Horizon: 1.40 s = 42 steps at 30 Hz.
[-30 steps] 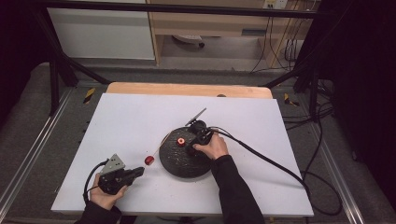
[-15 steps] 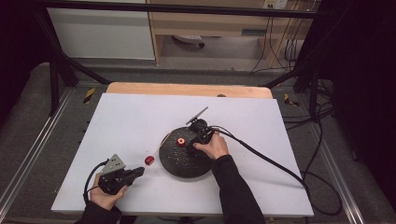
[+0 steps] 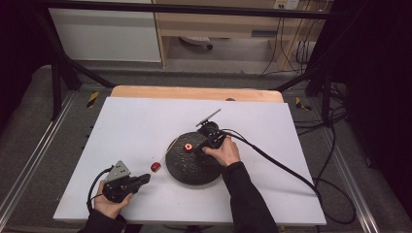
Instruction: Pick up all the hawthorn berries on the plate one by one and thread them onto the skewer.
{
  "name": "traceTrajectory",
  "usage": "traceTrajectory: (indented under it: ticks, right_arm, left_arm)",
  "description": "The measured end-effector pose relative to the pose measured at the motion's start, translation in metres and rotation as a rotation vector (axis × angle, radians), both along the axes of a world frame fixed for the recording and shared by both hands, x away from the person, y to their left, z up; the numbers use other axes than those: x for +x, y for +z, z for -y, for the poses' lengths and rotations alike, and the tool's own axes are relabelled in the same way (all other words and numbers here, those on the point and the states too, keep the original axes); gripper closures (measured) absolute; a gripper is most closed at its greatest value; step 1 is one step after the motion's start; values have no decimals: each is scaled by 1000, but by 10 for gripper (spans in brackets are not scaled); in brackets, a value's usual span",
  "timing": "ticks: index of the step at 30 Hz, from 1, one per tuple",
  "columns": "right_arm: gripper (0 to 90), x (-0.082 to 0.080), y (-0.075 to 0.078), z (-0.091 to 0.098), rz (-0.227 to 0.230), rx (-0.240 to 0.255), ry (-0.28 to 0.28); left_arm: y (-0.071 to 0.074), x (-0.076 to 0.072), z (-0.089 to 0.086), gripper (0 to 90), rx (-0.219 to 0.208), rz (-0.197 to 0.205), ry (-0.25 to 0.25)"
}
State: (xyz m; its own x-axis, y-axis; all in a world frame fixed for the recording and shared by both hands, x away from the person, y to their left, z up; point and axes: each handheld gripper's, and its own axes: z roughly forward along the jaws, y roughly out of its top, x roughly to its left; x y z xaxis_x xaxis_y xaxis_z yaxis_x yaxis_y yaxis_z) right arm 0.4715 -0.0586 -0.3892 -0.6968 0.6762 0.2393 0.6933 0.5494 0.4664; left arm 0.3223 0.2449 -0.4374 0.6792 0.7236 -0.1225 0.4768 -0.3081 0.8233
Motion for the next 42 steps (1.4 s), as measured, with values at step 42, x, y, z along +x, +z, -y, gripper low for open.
traceTrajectory:
  ticks: [42]
  right_arm:
    - [627, -43, -2, 29, 158, 469, -161]
  left_arm:
    - [1, -2, 3, 887, -12, 19, 8]
